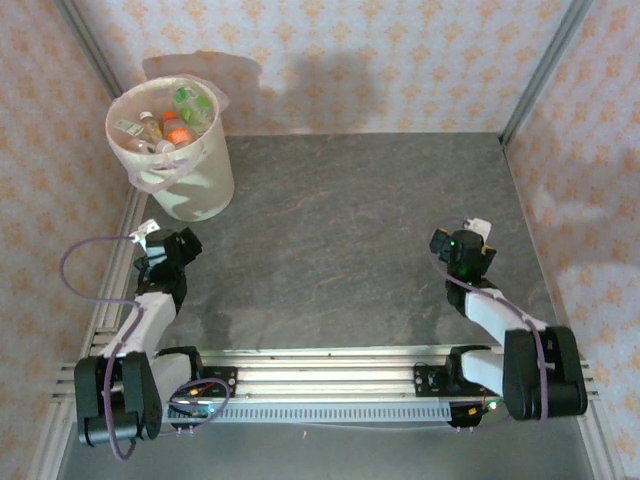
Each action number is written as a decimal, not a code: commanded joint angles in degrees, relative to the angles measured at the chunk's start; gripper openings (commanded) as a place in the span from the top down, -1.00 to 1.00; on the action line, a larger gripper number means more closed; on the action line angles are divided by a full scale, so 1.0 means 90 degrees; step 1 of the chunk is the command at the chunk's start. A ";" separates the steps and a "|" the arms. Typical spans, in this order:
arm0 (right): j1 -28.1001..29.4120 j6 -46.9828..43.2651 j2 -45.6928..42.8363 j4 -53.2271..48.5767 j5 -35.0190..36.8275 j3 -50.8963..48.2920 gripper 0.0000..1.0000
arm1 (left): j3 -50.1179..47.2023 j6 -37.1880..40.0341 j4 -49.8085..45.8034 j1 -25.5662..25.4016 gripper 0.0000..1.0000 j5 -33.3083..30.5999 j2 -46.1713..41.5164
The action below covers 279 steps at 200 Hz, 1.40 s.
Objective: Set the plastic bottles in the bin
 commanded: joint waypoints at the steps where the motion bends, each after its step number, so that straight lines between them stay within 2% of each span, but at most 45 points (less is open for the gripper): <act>1: -0.0058 -0.0384 0.0603 0.0974 -0.1152 0.0325 -0.99 | -0.0033 0.1009 0.1718 -0.0379 -1.00 0.0149 0.0467; 11: -0.0058 -0.0468 0.0817 0.1080 -0.1323 0.0444 -0.99 | 0.0058 0.1279 0.1848 -0.0596 -1.00 0.0165 0.0719; 44: -0.0097 -0.0827 0.1288 0.2101 -0.1320 0.0292 -0.99 | -0.0020 0.1347 0.2635 -0.0854 -1.00 0.0282 0.1310; 59: -0.0097 -0.0942 0.1515 0.3144 -0.1547 -0.0148 -0.99 | -0.0031 0.1405 0.2894 -0.0864 -1.00 0.0187 0.1579; 81: -0.0097 -0.0807 0.2016 0.4596 -0.1246 -0.0722 -0.99 | -0.0025 0.1315 0.3347 -0.0835 -1.00 0.0199 0.2003; 109: -0.0097 -0.0777 0.2029 0.3217 -0.1090 -0.0028 -0.98 | 0.0329 0.1422 0.2851 -0.0979 -1.00 0.0025 0.2159; 119: -0.0125 -0.0551 0.2082 0.2203 -0.0733 0.0563 -0.99 | 0.0633 0.1548 0.2460 -0.1222 -1.00 -0.0428 0.2347; 138: -0.0182 -0.0456 0.2073 0.2498 -0.0594 0.0419 -0.98 | 0.1247 0.2080 0.2076 -0.2087 -1.00 -0.1968 0.2908; 156: -0.0185 -0.0456 0.2073 0.2518 -0.0597 0.0394 -0.98 | 0.1457 0.1928 0.1758 -0.2142 -1.00 -0.2435 0.2999; 172: -0.0183 -0.0456 0.2072 0.2521 -0.0603 0.0404 -0.98 | 0.1358 0.1955 0.1884 -0.2130 -1.00 -0.2292 0.2926; 196: -0.0182 -0.0462 0.2069 0.2517 -0.0595 0.0404 -0.98 | 0.0664 0.1849 0.2728 -0.1784 -1.00 -0.1346 0.2581; 204: -0.0178 -0.0460 0.2072 0.2518 -0.0607 0.0404 -0.98 | 0.0250 0.1826 0.3366 -0.1665 -1.00 -0.0984 0.2570; 210: -0.0184 -0.0460 0.2064 0.2524 -0.0607 0.0406 -0.98 | -0.0149 0.1893 0.4511 -0.1609 -1.00 -0.0882 0.2852; 214: -0.0185 -0.0457 0.2072 0.2524 -0.0599 0.0404 -0.98 | -0.0286 0.1890 0.4899 -0.1599 -1.00 -0.0921 0.2926; 217: -0.0185 -0.0455 0.2068 0.2525 -0.0606 0.0404 -0.98 | -0.0283 0.1867 0.4785 -0.1586 -1.00 -0.0912 0.2873; 225: -0.0180 -0.0463 0.2069 0.2519 -0.0607 0.0404 -0.98 | 0.0071 0.1687 0.3566 -0.1535 -1.00 -0.0830 0.2601; 234: -0.0184 -0.0464 0.2073 0.2518 -0.0599 0.0404 -0.99 | 0.0063 0.1915 0.4044 -0.1593 -1.00 -0.0788 0.2834; 243: -0.0183 -0.0462 0.2073 0.2515 -0.0604 0.0404 -0.98 | 0.0198 0.1819 0.3503 -0.1557 -1.00 -0.0671 0.2689; 251: -0.0185 -0.0465 0.2074 0.2521 -0.0604 0.0404 -0.98 | 0.0100 0.1902 0.3884 -0.1538 -1.00 -0.0604 0.2780; 259: -0.0183 -0.0468 0.2073 0.2516 -0.0607 0.0404 -0.98 | 0.0206 0.1877 0.3524 -0.1532 -1.00 -0.0496 0.2707; 279: -0.0179 -0.0468 0.2082 0.2511 -0.0607 0.0412 -0.98 | 0.0195 0.1944 0.3646 -0.1528 -1.00 -0.0386 0.2756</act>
